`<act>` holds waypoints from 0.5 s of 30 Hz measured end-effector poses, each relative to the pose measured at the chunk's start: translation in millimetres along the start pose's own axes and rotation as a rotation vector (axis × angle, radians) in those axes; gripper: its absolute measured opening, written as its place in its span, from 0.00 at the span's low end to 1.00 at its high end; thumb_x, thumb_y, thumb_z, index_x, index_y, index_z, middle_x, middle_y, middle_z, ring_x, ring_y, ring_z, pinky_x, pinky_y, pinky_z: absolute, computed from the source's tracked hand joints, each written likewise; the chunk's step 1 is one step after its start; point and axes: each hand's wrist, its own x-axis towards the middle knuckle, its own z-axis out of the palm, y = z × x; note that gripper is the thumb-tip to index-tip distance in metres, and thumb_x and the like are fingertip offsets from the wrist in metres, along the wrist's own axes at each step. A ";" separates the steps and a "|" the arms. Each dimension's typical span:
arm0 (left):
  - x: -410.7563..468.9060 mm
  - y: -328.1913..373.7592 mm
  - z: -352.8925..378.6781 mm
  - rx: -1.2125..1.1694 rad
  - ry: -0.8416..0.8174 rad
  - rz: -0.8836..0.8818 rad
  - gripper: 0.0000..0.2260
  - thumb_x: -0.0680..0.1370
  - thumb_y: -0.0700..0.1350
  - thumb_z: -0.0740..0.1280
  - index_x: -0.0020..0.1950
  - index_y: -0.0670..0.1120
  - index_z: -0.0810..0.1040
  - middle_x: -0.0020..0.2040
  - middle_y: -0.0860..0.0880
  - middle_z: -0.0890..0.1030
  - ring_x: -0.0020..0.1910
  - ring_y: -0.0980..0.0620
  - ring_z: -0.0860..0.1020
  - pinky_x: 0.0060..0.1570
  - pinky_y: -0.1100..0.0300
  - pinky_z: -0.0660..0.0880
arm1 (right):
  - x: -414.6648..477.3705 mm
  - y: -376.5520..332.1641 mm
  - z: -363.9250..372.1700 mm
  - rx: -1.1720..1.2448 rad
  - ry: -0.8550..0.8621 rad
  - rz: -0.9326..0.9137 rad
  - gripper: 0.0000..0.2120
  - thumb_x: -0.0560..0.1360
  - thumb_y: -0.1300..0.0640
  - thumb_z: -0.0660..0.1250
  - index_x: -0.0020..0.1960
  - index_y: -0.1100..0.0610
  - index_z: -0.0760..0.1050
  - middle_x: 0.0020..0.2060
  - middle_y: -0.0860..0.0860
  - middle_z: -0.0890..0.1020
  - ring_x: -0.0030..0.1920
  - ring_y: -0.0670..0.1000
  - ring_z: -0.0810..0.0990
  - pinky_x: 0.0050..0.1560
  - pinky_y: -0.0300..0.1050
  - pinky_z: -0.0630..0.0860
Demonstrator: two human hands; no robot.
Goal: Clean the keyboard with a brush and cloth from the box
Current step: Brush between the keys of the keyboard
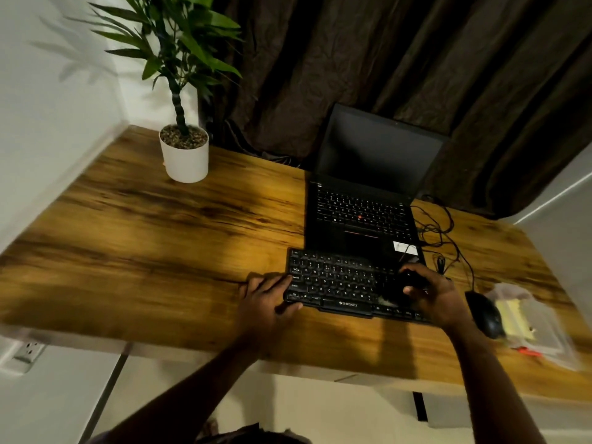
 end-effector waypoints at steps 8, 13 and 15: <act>-0.2 0.1 -1.1 0.009 -0.010 -0.005 0.29 0.72 0.68 0.61 0.69 0.56 0.76 0.66 0.56 0.78 0.61 0.50 0.72 0.56 0.51 0.66 | 6.8 -10.0 25.9 0.129 -0.022 -0.015 0.22 0.74 0.71 0.70 0.61 0.50 0.76 0.59 0.53 0.79 0.59 0.46 0.79 0.54 0.37 0.81; -0.2 1.8 -2.1 0.014 -0.002 -0.001 0.29 0.72 0.68 0.60 0.69 0.56 0.76 0.65 0.55 0.78 0.60 0.49 0.72 0.56 0.51 0.67 | 3.7 4.8 6.2 0.071 -0.008 0.005 0.27 0.74 0.72 0.70 0.58 0.41 0.77 0.57 0.54 0.80 0.55 0.47 0.80 0.48 0.33 0.79; -0.3 1.6 -3.2 0.017 -0.015 -0.007 0.29 0.73 0.68 0.60 0.69 0.56 0.75 0.66 0.56 0.78 0.61 0.49 0.72 0.57 0.51 0.66 | -1.1 21.5 -4.9 -0.003 0.030 0.020 0.36 0.72 0.74 0.71 0.56 0.30 0.76 0.55 0.55 0.81 0.53 0.49 0.81 0.50 0.35 0.80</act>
